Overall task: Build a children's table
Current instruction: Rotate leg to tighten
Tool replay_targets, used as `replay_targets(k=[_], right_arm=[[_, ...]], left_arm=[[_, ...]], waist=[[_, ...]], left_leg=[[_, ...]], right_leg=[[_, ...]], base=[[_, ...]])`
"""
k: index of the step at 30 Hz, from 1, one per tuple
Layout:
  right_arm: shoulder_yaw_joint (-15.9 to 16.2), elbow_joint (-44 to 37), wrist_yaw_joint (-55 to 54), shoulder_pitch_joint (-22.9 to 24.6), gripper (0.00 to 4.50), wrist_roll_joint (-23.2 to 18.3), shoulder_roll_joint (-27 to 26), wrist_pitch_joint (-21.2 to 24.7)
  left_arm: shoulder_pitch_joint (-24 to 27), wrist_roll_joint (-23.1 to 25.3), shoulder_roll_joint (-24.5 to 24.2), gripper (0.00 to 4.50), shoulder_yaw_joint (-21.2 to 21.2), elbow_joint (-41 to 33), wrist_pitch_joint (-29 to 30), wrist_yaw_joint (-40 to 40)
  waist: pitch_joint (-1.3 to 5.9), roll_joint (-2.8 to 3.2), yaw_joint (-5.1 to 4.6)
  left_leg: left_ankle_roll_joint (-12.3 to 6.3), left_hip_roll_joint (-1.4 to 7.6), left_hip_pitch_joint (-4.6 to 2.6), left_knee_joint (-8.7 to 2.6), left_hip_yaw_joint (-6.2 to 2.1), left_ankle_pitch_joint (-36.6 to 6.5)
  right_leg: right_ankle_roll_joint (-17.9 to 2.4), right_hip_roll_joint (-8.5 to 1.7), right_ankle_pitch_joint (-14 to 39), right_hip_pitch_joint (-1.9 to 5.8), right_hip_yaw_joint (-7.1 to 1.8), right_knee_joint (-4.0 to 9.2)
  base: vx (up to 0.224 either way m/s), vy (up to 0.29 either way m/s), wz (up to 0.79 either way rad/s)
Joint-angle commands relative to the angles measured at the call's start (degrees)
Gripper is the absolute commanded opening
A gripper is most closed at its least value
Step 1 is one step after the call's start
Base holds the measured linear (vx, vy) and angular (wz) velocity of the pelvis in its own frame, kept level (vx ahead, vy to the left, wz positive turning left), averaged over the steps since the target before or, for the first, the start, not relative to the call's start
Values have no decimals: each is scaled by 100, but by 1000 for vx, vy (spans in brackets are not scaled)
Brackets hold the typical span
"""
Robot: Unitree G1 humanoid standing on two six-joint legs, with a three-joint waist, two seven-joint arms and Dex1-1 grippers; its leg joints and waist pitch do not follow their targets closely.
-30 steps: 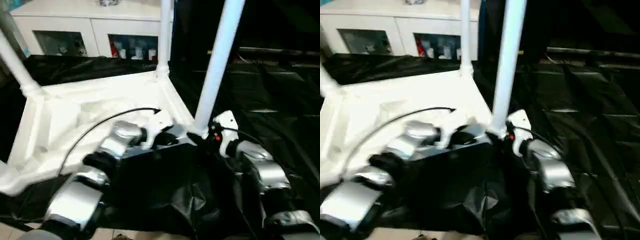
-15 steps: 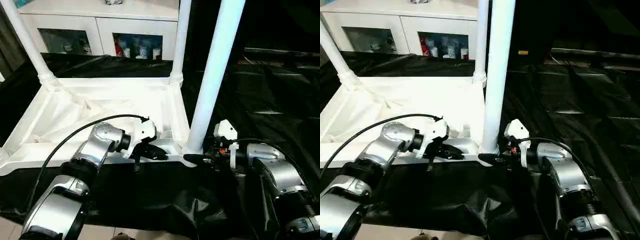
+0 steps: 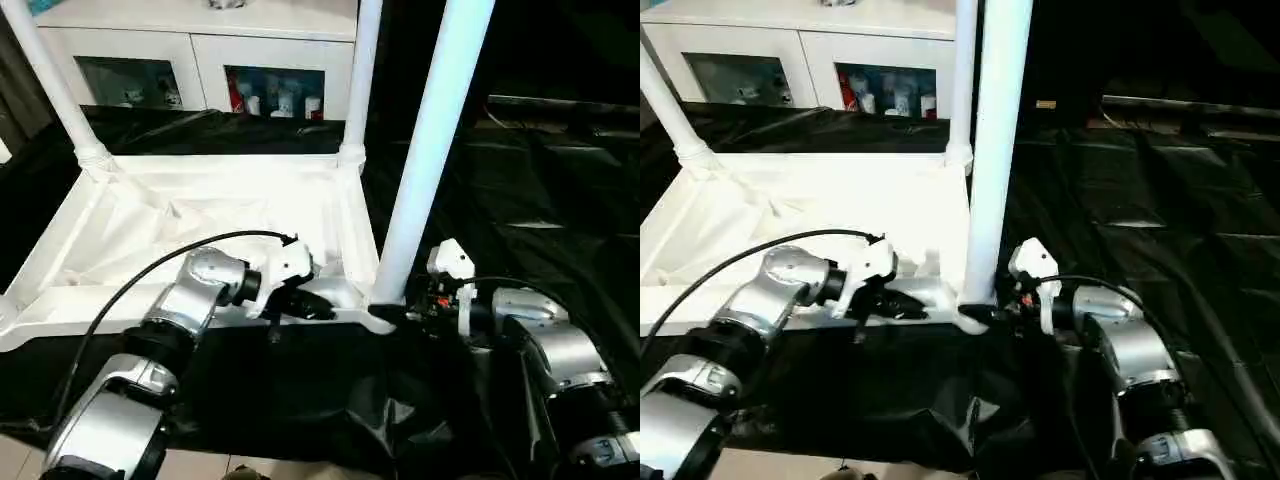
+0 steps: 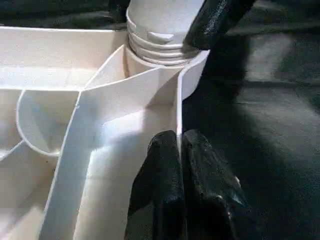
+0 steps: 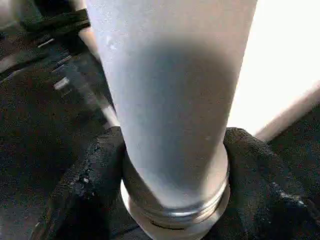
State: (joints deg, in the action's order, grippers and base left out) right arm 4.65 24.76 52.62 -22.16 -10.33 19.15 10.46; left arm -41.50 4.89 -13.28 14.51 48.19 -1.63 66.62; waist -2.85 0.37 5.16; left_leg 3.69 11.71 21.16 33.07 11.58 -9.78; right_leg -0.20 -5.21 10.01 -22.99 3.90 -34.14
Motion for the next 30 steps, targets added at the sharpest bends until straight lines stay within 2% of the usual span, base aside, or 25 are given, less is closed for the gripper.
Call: replay_targets(k=[1, 2, 3, 4, 5, 6, 7, 8, 9, 11, 12, 14, 15, 16, 18, 19, 20, 22, 25, 27, 28, 29, 30], right_arm=[[121, 263, -691, 131, 267, 319, -233, 77], [64, 366, -1157, 132, 266, 412, -405, 125], [-16, 485, -1714, 103, 266, 513, -607, 151], [-72, 560, -2072, 76, 266, 571, -735, 168], [-193, 670, -2520, 8, 266, 554, -937, 328], [-258, 745, -2792, -59, 266, 524, -1100, 439], [-280, 803, -2975, -130, 266, 502, -1258, 497], [-271, 867, -3082, -204, 266, 506, -1391, 483], [-221, 928, -3121, -284, 266, 545, -1484, 391], [-160, 986, -3131, -361, 266, 608, -1544, 267], [-113, 1013, -3050, -427, 301, 625, -1600, 107], [-111, 936, -2826, -442, 336, 530, -1598, 43], [-104, 852, -2655, -422, 339, 469, -1552, 35], [-97, 796, -2559, -405, 339, 435, -1517, 39], [-117, 590, -2165, -343, 371, 264, -1350, 182], [11, 388, -1606, -257, 371, 193, -1090, 209], [16, 382, -1590, -254, 371, 192, -1082, 208], [143, 199, -982, -154, 371, 120, -769, 191], [320, -101, 8, 0, 371, 16, -197, 135], [403, -212, 538, 50, 371, 39, 134, -14], [411, -257, 708, 66, 371, 27, 225, -24], [409, -275, 794, 65, 371, 13, 278, -21], [407, -297, 902, 63, 371, -8, 343, -16]], left_arm=[[-257, 75, 316, 0, -101, 197, -3, -865], [-351, 69, 499, 0, -150, 320, 66, -1174], [-449, 87, 689, 0, -182, 450, 111, -1518], [-504, 95, 804, 0, -195, 523, 133, -1721], [-564, 91, 958, 0, -206, 611, 147, -1912], [-608, 70, 1090, 0, -227, 678, 157, -2044], [-646, 34, 1220, 0, -252, 730, 194, -2139], [-687, 23, 1323, 0, -256, 805, 199, -2192], [-710, 45, 1385, 0, -227, 860, 168, -2207], [-734, 87, 1419, 0, -197, 926, 129, -2222], [-755, 147, 1425, 0, -166, 1002, 65, -2204], [-773, 178, 1374, 0, -150, 1050, 20, -2144], [-768, 162, 1321, 0, -149, 1042, -3, -2037], [-765, 148, 1287, 0, -152, 1035, -17, -1969], [-738, 98, 1157, 0, -175, 973, -48, -1775], [-668, 16, 1024, 0, -175, 861, -92, -1418], [-665, 14, 1020, 0, -174, 858, -92, -1407], [-568, -51, 863, 0, -135, 715, -199, -959], [-356, -121, 500, 0, -6, 423, -339, -95], [-216, -248, 277, 0, 39, 197, -329, 495], [-174, -300, 216, 0, 43, 121, -315, 681], [-151, -320, 179, 0, 44, 78, -305, 753], [-123, -345, 132, 0, 47, 23, -291, 843]], waist=[[343, -74, -33], [332, -67, -49], [324, -48, -68], [327, -56, -76], [334, -20, -91], [331, -33, -114], [335, 18, -116], [337, -35, -148], [340, 17, -154], [341, -19, -179], [344, 6, -178], [350, 7, -174], [351, -11, -181], [353, 0, -175], [357, 0, -169], [360, -17, -169], [364, -17, -151], [366, -22, -141], [393, -31, -122], [403, -4, -107], [421, -4, -100], [422, 13, -91], [418, 5, -81]], left_leg=[[-116, 145, -112, -366, -94, -1496], [-86, 138, -100, -380, -108, -1555], [-25, 144, -124, -389, -105, -1643], [3, 140, -138, -392, -113, -1696], [25, 125, -120, -400, -129, -1715], [44, 127, -127, -404, -131, -1770], [53, 117, -138, -404, -139, -1810], [20, 105, -109, -403, -133, -1810], [-22, 97, -134, -385, -122, -1820], [-106, 89, -98, -382, -122, -1769], [-162, 81, -98, -372, -114, -1750], [-203, 91, -89, -381, -122, -1704], [-224, 91, -81, -384, -123, -1713], [-231, 92, -80, -387, -127, -1709], [-289, 107, -70, -392, -129, -1655], [-308, 109, -67, -389, -127, -1650], [-344, 111, -53, -388, -129, -1592], [-416, 115, -40, -375, -117, -1494], [-520, 135, -16, -345, -109, -1208], [-581, 154, -12, -330, -94, -1121], [-625, 158, -9, -312, -87, -999], [-668, 167, -28, -303, -73, -959], [-682, 172, -24, -303, -72, -954]], right_leg=[[-1047, -322, 2098, 223, -215, 492], [-946, -321, 2274, 224, -211, 515], [-902, -308, 2330, 188, -219, 535], [-907, -310, 2358, 186, -216, 535], [-881, -315, 2393, 206, -215, 536], [-862, -310, 2413, 185, -215, 551], [-872, -315, 2416, 189, -211, 553], [-854, -306, 2359, 213, -209, 562], [-864, -307, 2338, 179, -219, 578], [-876, -305, 2283, 217, -212, 579], [-851, -307, 2297, 206, -215, 593], [-830, -305, 2316, 220, -208, 583], [-820, -301, 2346, 225, -203, 584], [-820, -304, 2354, 229, -201, 580], [-860, -301, 2174, 242, -208, 566], [-881, -302, 2117, 247, -208, 558], [-905, -306, 2020, 274, -205, 542], [-973, -312, 1825, 279, -215, 522], [-1143, -319, 1377, 316, -211, 456], [-1284, -308, 1078, 303, -205, 405], [-1398, -299, 795, 315, -203, 363], [-1492, -290, 613, 290, -206, 351], [-1553, -297, 550, 297, -203, 335]], base=[[0, 0, 0], [0, 0, 0], [0, 0, 0], [0, 0, 0], [0, 0, 0], [0, 0, 0], [0, 0, 0], [0, 0, 0], [0, 0, 0], [0, 0, 0], [0, 0, 0], [0, 0, 0], [0, 0, 0], [0, 0, 0], [0, 0, 0], [0, 0, 0], [0, 0, 0], [0, 0, 0], [0, 0, 0], [0, 0, 0], [0, 0, 0], [0, 0, 0], [0, 0, 0]])
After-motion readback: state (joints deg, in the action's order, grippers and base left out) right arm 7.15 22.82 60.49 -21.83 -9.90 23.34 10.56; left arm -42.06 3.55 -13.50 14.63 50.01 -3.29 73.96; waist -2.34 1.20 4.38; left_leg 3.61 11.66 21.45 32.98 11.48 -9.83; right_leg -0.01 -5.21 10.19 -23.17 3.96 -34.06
